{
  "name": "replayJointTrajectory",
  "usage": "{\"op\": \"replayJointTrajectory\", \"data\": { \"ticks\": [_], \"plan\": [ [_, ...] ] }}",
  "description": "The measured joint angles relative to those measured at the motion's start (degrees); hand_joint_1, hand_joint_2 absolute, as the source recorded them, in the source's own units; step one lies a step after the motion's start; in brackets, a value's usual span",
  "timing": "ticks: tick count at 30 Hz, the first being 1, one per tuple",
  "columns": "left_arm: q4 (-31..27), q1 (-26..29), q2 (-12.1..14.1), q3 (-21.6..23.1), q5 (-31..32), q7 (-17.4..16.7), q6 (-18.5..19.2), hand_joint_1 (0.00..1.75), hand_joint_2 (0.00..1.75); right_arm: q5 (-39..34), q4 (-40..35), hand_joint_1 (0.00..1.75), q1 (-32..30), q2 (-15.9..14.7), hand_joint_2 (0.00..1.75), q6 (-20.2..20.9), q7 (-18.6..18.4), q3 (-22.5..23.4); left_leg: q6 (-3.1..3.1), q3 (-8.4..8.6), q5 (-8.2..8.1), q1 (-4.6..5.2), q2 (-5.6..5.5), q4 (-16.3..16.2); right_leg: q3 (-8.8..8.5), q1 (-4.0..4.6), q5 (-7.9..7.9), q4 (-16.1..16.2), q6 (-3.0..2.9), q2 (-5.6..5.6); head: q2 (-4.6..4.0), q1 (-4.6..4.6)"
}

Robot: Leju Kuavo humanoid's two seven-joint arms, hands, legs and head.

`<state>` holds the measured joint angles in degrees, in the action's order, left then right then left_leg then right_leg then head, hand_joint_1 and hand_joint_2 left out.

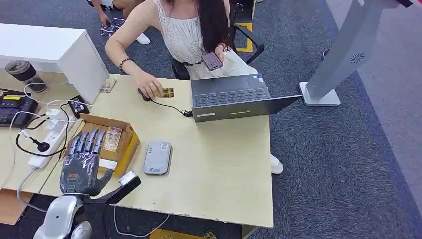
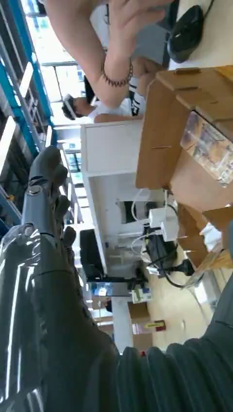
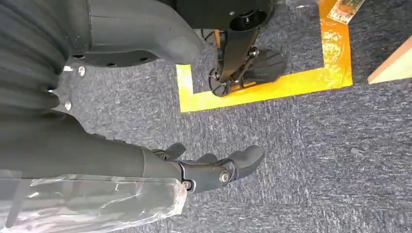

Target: Pass the card to the sensor for recognition and then transmit it.

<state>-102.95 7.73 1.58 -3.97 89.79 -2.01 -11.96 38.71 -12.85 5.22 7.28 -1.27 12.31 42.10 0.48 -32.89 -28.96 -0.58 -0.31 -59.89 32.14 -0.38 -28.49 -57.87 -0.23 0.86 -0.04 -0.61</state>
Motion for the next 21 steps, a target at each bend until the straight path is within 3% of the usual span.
{"op": "replayJointTrajectory", "data": {
  "ticks": [12, 21],
  "plan": [
    [7.4, -2.4, -0.5, -13.4, 0.2, -2.3, 0.2, 0.0, 1.75, 2.8, -0.5, 0.0, 0.3, 0.9, 1.75, -0.5, -1.4, 0.0, 0.0, 0.01, 0.0, 0.0, 0.0, 0.0, 0.01, 0.0, -0.01, 0.0, 0.0, 0.01, 0.0, 0.0],
    [11.3, -3.8, -0.3, -16.7, 0.2, -2.8, 0.7, 0.0, 1.75, 3.8, -0.7, 0.0, 0.5, 1.4, 1.75, 0.0, -1.6, 0.0, 0.0, 0.0, 0.0, 0.01, -0.02, 0.0, 0.0, -0.01, 0.0, 0.0, 0.0, -0.01, 0.0, 0.0]
  ]
}}
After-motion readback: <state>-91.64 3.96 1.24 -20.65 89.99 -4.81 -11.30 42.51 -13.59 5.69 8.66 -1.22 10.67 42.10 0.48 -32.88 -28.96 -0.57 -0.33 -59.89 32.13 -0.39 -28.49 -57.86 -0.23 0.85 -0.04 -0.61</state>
